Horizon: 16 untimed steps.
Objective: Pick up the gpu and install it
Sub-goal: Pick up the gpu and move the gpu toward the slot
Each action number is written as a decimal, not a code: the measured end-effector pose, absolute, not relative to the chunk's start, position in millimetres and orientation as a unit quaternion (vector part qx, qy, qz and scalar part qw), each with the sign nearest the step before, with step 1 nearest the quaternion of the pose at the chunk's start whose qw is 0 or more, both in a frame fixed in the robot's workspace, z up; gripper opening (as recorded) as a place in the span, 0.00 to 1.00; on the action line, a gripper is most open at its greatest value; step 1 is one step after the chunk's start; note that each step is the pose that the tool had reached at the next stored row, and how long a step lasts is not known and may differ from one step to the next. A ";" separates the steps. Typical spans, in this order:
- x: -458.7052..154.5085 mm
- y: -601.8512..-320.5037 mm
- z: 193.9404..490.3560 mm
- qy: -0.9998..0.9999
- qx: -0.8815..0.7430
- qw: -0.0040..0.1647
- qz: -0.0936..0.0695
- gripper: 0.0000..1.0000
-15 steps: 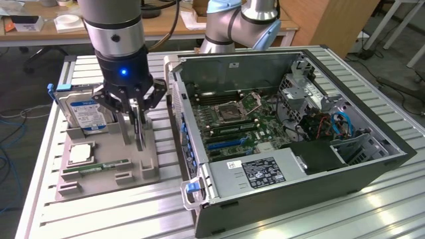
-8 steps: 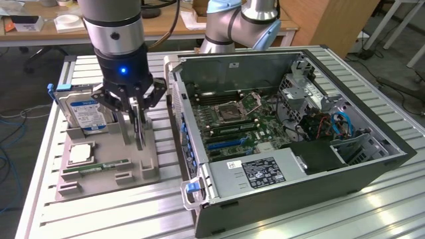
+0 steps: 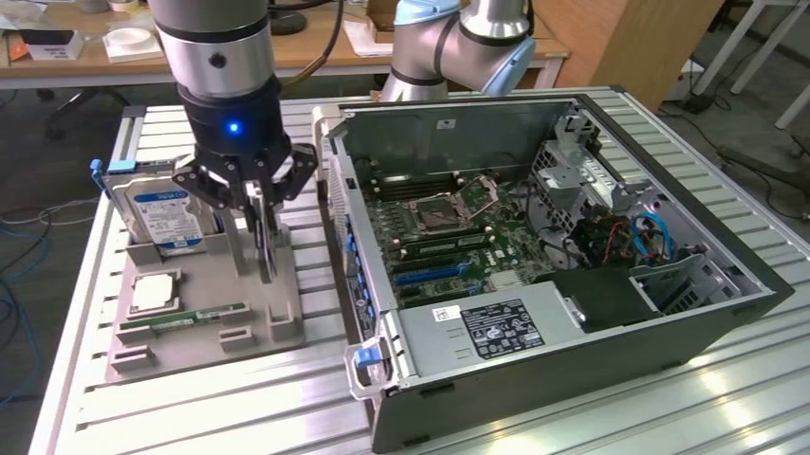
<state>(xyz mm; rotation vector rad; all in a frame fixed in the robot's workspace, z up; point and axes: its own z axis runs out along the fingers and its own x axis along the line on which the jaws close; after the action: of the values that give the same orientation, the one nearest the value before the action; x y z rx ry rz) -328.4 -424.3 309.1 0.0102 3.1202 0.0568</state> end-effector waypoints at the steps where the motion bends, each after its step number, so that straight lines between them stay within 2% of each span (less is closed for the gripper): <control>1: -328.4 -424.3 309.6 1.000 0.003 0.010 0.018 0.26; 16: -328.4 -424.3 320.7 1.000 0.003 0.010 0.018 0.26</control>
<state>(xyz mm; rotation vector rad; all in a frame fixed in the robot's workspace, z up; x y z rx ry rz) -328.4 -424.3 320.7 0.0103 3.1203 0.0568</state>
